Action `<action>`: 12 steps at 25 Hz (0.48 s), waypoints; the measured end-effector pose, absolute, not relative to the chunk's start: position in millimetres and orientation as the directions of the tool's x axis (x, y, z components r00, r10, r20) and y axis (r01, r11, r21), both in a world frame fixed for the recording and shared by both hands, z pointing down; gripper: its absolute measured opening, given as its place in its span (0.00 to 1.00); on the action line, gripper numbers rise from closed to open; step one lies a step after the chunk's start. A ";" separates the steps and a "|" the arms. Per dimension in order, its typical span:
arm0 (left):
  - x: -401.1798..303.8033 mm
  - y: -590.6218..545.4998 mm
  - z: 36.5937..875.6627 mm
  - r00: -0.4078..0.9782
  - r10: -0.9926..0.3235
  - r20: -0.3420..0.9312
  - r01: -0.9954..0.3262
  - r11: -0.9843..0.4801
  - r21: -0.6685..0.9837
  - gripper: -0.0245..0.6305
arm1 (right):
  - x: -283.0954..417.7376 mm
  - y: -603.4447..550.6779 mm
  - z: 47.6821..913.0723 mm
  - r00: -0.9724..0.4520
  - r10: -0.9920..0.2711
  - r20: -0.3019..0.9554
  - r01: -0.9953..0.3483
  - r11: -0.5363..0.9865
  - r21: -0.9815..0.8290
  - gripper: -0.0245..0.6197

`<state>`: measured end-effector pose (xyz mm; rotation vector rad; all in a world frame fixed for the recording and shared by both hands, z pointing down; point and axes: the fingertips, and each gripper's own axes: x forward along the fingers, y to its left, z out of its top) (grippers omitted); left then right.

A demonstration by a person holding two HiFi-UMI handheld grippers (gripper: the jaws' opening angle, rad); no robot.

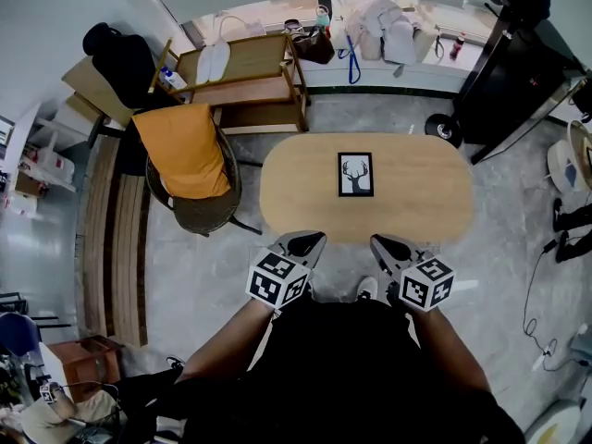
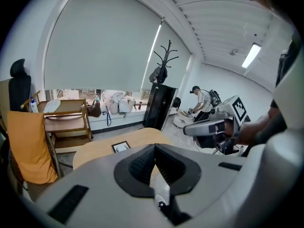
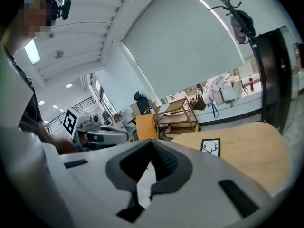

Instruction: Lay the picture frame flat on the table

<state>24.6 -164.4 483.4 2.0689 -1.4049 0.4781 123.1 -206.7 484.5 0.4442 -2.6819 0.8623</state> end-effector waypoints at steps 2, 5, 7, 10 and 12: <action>18.2 -160.8 485.4 0.388 -0.704 0.595 -0.922 -0.285 0.263 0.04 | 117.9 -205.1 480.9 -0.907 -0.214 0.361 -0.384 0.770 -0.509 0.04; 8.6 -161.6 483.7 0.392 -0.708 0.587 -0.920 -0.289 0.266 0.04 | 113.5 -201.6 481.9 -0.901 -0.222 0.372 -0.399 0.759 -0.514 0.04; 4.2 -164.3 480.4 0.392 -0.717 0.577 -0.919 -0.283 0.273 0.04 | 111.1 -199.6 480.4 -0.899 -0.219 0.380 -0.401 0.760 -0.511 0.04; 4.0 -169.7 476.0 0.400 -0.724 0.562 -0.916 -0.291 0.276 0.04 | 109.7 -201.7 475.3 -0.895 -0.226 0.384 -0.407 0.766 -0.498 0.04; 3.6 -165.2 476.3 0.406 -0.723 0.559 -0.913 -0.300 0.276 0.04 | 106.8 -198.8 476.6 -0.895 -0.232 0.381 -0.410 0.764 -0.498 0.04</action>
